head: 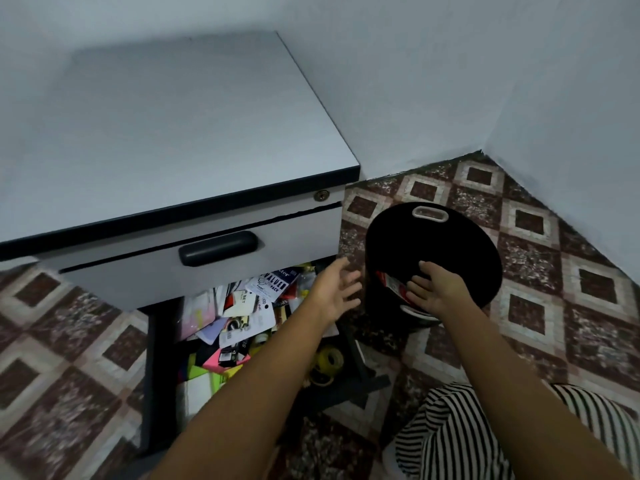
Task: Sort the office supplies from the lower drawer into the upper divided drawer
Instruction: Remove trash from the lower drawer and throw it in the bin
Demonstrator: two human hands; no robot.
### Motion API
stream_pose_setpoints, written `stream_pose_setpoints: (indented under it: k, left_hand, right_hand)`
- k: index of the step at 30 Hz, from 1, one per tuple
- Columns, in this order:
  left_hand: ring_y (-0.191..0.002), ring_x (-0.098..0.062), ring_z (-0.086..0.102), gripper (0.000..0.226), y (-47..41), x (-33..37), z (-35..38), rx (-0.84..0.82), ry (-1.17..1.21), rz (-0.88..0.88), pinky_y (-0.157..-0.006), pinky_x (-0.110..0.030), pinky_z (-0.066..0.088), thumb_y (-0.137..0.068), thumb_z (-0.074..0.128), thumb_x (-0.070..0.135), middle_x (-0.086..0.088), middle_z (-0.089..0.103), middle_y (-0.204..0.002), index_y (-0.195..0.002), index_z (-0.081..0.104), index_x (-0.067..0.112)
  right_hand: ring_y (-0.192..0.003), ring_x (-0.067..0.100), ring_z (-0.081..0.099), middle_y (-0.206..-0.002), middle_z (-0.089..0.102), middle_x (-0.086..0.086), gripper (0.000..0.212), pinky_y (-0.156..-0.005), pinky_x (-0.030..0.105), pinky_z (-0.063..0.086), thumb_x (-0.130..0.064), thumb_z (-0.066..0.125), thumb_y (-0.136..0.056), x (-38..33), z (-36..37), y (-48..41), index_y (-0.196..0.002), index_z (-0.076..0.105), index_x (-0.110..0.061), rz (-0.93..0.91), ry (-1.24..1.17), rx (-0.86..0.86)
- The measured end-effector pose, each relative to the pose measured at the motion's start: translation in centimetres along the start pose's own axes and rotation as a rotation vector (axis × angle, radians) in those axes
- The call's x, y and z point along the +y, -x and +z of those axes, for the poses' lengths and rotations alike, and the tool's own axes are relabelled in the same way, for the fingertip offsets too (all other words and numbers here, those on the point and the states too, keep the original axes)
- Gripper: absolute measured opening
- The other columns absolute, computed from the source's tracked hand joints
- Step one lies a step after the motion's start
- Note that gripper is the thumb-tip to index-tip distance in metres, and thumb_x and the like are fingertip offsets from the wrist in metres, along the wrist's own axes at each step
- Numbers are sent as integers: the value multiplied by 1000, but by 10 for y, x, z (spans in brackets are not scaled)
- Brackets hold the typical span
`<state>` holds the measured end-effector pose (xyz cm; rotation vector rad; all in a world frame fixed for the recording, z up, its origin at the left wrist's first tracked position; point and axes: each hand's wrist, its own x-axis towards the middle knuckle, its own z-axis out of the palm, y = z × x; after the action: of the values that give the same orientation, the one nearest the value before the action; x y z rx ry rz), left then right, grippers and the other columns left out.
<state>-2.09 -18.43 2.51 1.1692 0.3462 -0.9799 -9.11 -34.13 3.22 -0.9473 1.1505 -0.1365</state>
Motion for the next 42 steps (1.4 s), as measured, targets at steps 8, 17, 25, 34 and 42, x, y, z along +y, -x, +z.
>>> stream_pose_setpoints:
  k: [8,17,25,34,42]
  left_hand:
    - [-80,-18,56,13,44,-3,-91,262,-250,175,-72,-32,44,-97,47,27,-4,63,-94,-98,57,19]
    - [-97,-38,59,30,60,-24,-176,662,-887,390,-81,-36,47,-94,47,13,-21,56,-118,-120,57,4]
    - [-131,-33,27,55,46,-9,-205,722,-1448,466,-106,-42,26,-91,49,22,-15,30,-144,-142,32,12]
    - [-144,-36,4,66,22,-1,-226,670,-1429,303,-116,-46,11,-94,45,31,-16,9,-156,-148,11,16]
    - [-125,-36,29,61,28,-10,-224,747,-1565,328,-103,-46,28,-93,45,40,-14,28,-141,-144,20,16]
  right_hand:
    - [-85,19,62,-89,59,7,22,-74,32,50,-18,54,-95,44,62,82,-115,56,-7,-208,318,-304]
    - [-98,22,60,-114,63,10,31,-79,25,45,-17,58,-91,119,128,83,-121,58,-10,-474,937,-363]
    - [-132,33,30,-145,27,14,59,-107,42,31,-30,52,-93,125,164,51,-145,27,-20,-815,1470,-300]
    - [-138,33,19,-150,21,11,63,-113,46,19,-40,44,-95,135,185,17,-147,17,-18,-807,1688,-367]
    - [-128,35,29,-143,30,10,59,-103,46,33,-33,48,-94,141,186,24,-146,26,-17,-921,1862,-331]
